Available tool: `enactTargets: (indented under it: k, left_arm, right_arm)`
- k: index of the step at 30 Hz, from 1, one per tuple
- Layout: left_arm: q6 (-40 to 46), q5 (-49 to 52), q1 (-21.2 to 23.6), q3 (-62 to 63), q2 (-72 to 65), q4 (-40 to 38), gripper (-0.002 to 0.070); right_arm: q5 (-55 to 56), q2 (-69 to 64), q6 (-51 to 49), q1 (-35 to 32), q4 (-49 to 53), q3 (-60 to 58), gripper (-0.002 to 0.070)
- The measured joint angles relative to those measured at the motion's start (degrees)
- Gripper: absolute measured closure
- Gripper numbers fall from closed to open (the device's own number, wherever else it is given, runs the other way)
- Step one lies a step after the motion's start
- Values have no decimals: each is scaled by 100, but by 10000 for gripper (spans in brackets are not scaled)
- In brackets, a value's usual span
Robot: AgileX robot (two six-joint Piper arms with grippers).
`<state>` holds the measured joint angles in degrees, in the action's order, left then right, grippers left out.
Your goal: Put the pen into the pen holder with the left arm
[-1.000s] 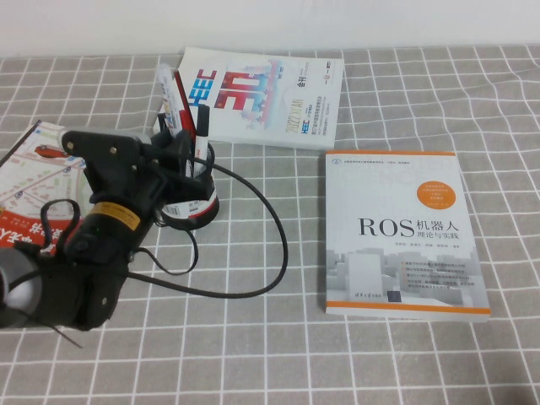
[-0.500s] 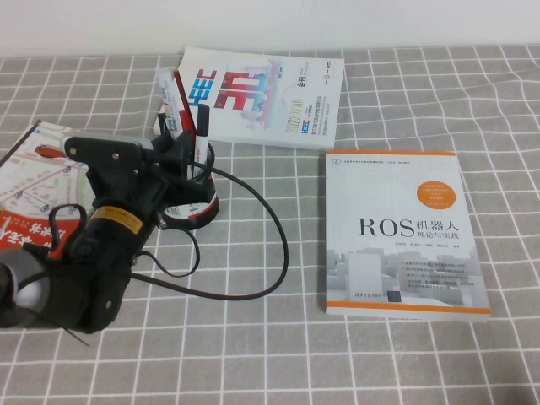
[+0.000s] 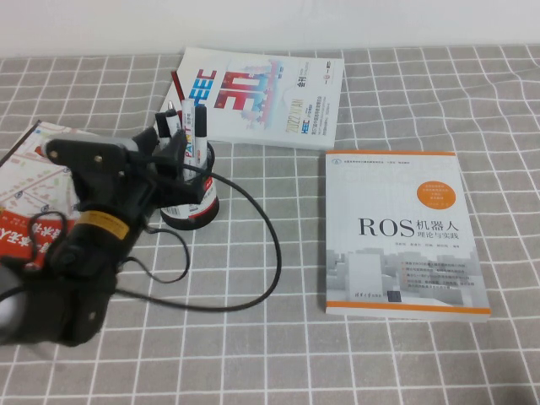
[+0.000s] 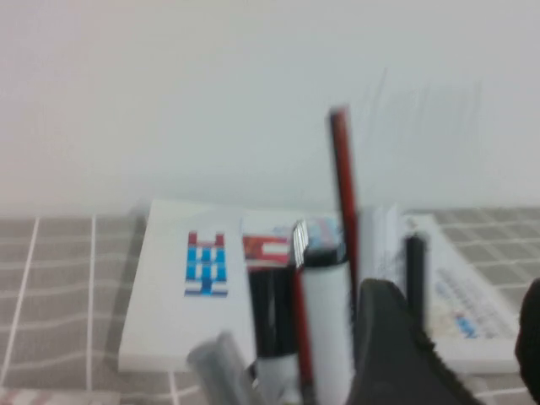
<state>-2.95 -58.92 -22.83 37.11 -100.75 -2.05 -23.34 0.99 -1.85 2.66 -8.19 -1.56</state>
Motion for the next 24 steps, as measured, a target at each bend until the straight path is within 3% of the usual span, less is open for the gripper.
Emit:
enactTargets:
  k: [3, 6, 9, 18, 24]
  left_arm:
    - [-25, 416, 0, -208, 660, 168, 449]
    - [-201, 1498, 0, -284, 1495, 449, 579]
    - [-498, 2627, 0, -294, 2400, 812, 646]
    - [-921, 5717, 0, -358, 5126, 1140, 674]
    - [-971, 6632, 0, -798, 6926, 1140, 675]
  right_arm:
    - [0, 0, 0, 0, 0, 0, 691]
    - [0, 0, 0, 0, 0, 0, 692]
    - [0, 0, 0, 0, 0, 0, 691]
    - [0, 0, 0, 0, 0, 0, 691]
    - [0, 0, 0, 0, 0, 0, 692]
